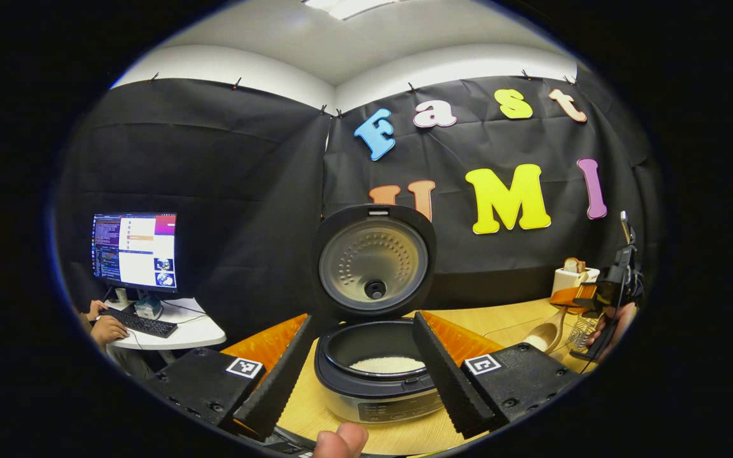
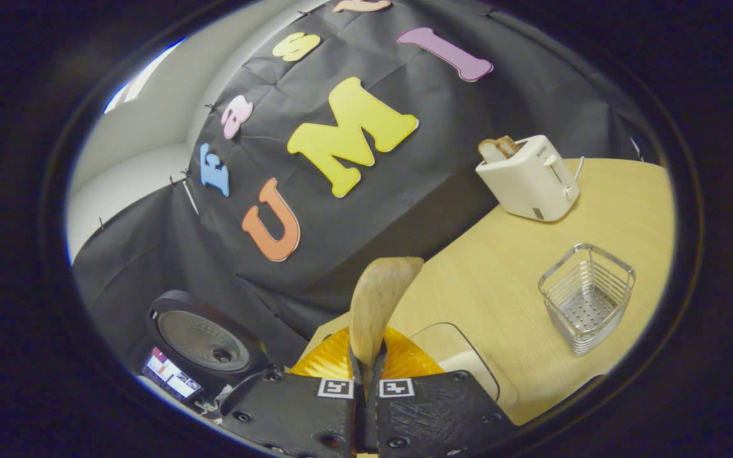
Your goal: Close the left gripper, press the button to open the rice cooker; take a wooden spoon from the chopstick holder with the right hand, scoop a spoonful of rice and pour it into the rice cooker, then put the wooden spoon back into the chopstick holder.
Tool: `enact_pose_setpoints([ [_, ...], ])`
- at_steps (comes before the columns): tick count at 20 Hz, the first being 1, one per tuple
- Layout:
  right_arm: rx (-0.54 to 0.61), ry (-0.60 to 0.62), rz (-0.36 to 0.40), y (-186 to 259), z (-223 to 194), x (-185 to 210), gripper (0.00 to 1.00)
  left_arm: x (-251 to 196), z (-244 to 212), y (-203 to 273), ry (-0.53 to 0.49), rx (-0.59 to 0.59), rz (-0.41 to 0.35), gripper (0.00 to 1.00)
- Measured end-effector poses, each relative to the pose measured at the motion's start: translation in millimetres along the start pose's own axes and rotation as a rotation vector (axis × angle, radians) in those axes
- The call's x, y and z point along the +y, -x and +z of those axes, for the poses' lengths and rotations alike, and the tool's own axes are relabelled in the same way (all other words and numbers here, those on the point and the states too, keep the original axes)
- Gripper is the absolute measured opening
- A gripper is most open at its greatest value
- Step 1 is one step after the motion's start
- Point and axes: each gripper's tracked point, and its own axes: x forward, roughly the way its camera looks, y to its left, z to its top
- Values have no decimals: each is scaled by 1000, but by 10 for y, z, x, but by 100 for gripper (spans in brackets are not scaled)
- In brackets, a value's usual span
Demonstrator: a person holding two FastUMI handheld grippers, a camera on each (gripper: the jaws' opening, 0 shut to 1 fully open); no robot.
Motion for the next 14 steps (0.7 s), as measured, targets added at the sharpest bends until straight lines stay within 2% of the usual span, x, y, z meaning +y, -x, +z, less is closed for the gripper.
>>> enact_pose_setpoints([
  [6,-13,-8,49,-77,209,351,0,175,-4,8,-1,-1,28,99],
  [10,10,-33,116,-200,198,813,0,377,-23,7,16,7,60,99],
  [14,39,12,200,-331,66,1432,0,444,-47,0,24,9,62,99],
])
